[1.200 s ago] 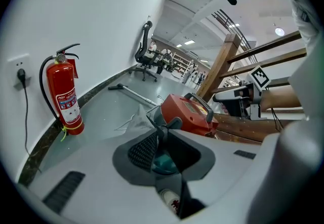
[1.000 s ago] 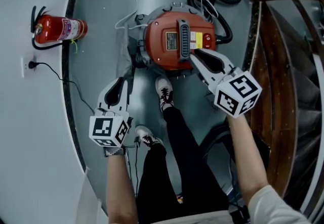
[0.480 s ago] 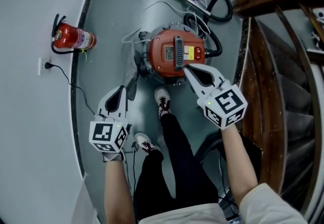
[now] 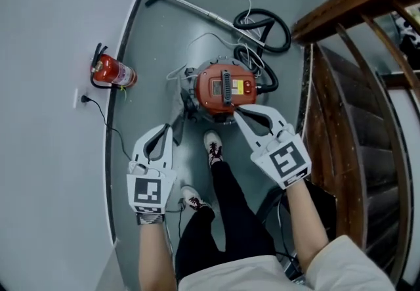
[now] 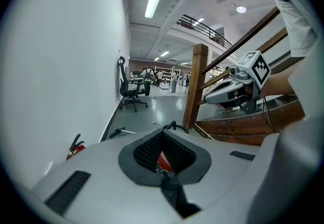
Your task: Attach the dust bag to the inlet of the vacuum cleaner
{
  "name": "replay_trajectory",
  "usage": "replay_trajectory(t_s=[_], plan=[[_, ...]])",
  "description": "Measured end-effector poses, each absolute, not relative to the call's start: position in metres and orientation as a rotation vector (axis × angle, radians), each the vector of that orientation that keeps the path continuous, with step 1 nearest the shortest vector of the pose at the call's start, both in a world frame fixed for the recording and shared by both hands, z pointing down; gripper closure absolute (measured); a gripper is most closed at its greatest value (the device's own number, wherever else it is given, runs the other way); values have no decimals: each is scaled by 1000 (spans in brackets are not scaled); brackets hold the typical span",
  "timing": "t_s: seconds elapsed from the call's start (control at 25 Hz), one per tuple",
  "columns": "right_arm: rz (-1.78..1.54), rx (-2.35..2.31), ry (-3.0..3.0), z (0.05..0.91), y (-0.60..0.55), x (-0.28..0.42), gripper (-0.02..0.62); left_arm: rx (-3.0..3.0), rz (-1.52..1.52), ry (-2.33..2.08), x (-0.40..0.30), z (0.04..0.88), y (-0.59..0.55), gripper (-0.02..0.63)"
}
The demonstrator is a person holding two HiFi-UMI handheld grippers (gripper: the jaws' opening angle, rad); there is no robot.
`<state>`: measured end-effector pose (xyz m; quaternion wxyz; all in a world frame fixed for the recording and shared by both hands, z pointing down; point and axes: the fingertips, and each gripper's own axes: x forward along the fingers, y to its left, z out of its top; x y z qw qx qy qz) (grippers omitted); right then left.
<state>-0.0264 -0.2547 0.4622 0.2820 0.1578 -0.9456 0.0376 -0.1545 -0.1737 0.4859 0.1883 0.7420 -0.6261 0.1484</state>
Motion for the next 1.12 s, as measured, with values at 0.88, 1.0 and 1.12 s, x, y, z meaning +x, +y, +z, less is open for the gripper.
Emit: replay_trajectory(t_s=[0.88, 1.0, 1.12], plan=[[-328, 310, -2577, 236, -171, 23, 566, 2379, 631, -1833, -118, 257, -102, 606], [-394, 301, -2567, 213, -151, 24, 566, 2419, 651, -1823, -111, 236, -87, 606], [-458, 294, -2550, 193, -134, 27, 566, 2457, 654, -1829, -103, 212, -75, 604]])
